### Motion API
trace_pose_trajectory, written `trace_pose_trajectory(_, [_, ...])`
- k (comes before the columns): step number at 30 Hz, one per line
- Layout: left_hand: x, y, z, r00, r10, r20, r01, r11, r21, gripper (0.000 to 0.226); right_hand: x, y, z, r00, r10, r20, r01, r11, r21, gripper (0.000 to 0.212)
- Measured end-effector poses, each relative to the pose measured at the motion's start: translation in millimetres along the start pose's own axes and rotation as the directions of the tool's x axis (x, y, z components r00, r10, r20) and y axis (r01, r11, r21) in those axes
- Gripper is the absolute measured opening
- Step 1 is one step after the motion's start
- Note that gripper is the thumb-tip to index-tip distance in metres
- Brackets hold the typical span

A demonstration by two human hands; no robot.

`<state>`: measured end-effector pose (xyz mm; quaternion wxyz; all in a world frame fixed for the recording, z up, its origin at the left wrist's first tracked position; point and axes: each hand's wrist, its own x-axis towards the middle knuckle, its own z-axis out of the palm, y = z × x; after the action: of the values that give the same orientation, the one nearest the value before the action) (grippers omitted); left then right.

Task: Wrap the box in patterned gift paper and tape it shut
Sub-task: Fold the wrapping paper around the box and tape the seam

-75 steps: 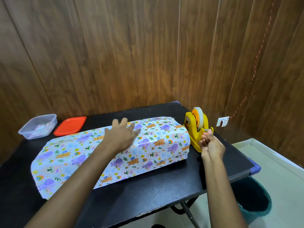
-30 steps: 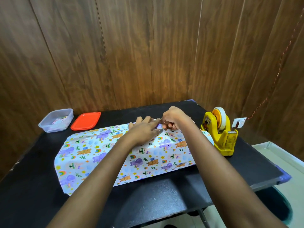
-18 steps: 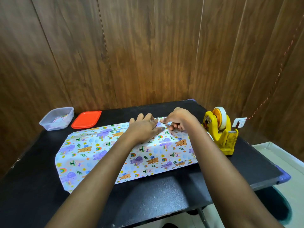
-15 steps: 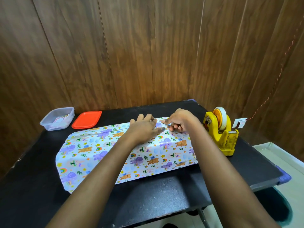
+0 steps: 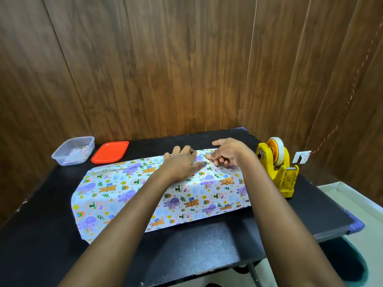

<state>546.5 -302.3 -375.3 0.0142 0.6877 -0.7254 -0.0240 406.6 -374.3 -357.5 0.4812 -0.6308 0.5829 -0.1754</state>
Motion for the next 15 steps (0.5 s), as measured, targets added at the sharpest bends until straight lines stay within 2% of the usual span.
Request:
trace_pose_trajectory(2, [-1, -1, -2, 1.0, 0.0, 0.012, 0.0, 1.0, -0.027, 0.062, -3, 5, -1, 0.993, -0.088, -0.072, 0.093, 0.994, 0.064, 0.068])
trace_pose_trajectory(4, [-2, -2, -5, 0.999, 0.009, 0.042, -0.006, 0.998, -0.065, 0.062, -7, 14, -10, 0.967, -0.18, -0.18, 0.202, 0.973, 0.109, 0.059])
trace_pose_trajectory(7, [-7, -8, -5, 0.998, 0.023, 0.058, -0.014, 0.99, -0.138, 0.064, -11, 36, -35, 0.856, -0.244, -0.455, 0.325, 0.94, 0.107, 0.031])
trace_pose_trajectory(8, [-9, -9, -4, 0.999, 0.022, 0.049, -0.014, 0.986, -0.164, 0.064, -12, 47, -46, 0.795, -0.239, -0.558, 0.304, 0.952, 0.025, 0.024])
trace_pose_trajectory(9, [-10, -9, -1, 0.999, 0.021, 0.036, -0.014, 0.984, -0.179, 0.064, -15, 60, -57, 0.732, -0.214, -0.647, 0.199, 0.975, -0.097, 0.022])
trace_pose_trajectory(11, [-12, -11, 3, 1.0, 0.012, 0.011, -0.01, 0.984, -0.176, 0.064, -23, 86, -75, 0.65, -0.151, -0.745, -0.096, 0.956, -0.278, 0.03])
trace_pose_trajectory(13, [-12, -10, 5, 1.0, 0.016, -0.002, -0.016, 0.986, -0.167, 0.064, -30, 113, -89, 0.658, -0.016, -0.753, -0.268, 0.929, -0.255, 0.042])
trace_pose_trajectory(15, [-12, -8, 5, 1.0, 0.015, -0.008, -0.016, 0.985, -0.172, 0.064, -31, 128, -98, 0.737, 0.108, -0.668, -0.263, 0.955, -0.136, 0.052])
